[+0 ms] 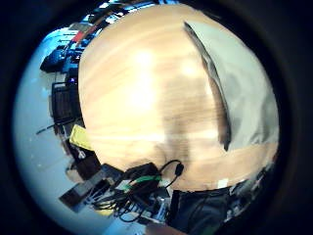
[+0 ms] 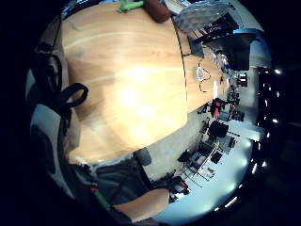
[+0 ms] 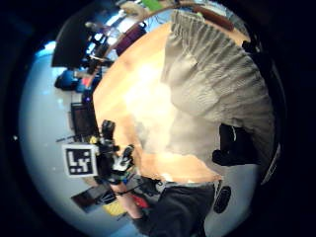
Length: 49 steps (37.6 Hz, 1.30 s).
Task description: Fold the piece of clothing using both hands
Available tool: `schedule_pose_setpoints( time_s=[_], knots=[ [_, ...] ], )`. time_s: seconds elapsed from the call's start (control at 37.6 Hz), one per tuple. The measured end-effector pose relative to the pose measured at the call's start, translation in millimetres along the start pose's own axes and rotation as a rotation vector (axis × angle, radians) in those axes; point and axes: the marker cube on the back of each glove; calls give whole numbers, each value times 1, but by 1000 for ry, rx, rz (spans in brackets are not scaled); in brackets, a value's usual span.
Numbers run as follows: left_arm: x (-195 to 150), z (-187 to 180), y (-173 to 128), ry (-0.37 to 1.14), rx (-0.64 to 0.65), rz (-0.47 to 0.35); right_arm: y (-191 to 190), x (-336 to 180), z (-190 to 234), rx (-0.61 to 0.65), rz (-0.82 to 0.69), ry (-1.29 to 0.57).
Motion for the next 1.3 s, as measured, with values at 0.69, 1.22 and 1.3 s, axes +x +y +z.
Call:
schedule_pose_setpoints(
  time_s=[0.69, 1.22, 1.3],
  knots=[
    [-130, -82, -4, -47, 145, -226, 114, -211, 15, -134, -231, -17],
    [-160, -85, 11, -40, 132, -297, 40, -162, -18, 27, -282, -206],
    [-156, -84, 9, -50, 109, -290, 41, -138, -38, 60, -269, -202]
  ],
)
